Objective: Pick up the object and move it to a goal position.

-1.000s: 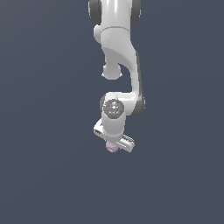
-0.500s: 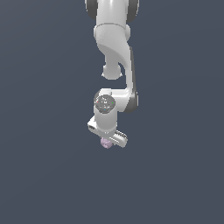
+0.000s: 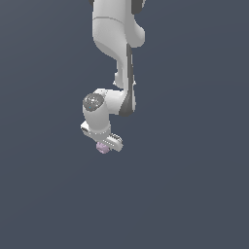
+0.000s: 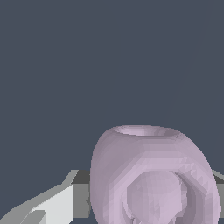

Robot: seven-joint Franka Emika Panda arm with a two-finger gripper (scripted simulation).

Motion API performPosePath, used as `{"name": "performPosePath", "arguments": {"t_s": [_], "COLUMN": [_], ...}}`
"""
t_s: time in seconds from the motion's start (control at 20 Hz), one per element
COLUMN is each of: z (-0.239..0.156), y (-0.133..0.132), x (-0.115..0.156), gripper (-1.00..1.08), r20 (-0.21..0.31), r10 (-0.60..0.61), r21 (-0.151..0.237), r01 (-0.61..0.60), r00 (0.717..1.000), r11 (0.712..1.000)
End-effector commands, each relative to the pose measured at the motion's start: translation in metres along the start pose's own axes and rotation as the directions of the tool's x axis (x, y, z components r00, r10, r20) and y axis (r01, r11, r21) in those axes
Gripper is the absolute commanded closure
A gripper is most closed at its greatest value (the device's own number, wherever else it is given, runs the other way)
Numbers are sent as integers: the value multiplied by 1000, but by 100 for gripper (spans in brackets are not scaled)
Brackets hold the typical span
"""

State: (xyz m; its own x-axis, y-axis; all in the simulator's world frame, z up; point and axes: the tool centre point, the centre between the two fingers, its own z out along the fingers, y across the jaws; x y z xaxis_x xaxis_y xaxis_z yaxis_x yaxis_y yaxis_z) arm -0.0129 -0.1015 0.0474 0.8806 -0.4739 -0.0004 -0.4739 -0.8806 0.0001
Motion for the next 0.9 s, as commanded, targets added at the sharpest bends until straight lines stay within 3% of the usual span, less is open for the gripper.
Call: {"name": "performPosePath", "arguments": {"t_s": [0.0, 0.45, 0.85], "z": [-2, -7, -9], "y": [29, 114, 146], "x": [-4, -11, -12], "gripper": [108, 108, 108], "r20": [0, 0, 0], "r10": [0, 1, 0], "r21": [0, 0, 0], "r01": [0, -1, 0], "r00": [1000, 1000, 1000], "r11": [1000, 1000, 1000]}}
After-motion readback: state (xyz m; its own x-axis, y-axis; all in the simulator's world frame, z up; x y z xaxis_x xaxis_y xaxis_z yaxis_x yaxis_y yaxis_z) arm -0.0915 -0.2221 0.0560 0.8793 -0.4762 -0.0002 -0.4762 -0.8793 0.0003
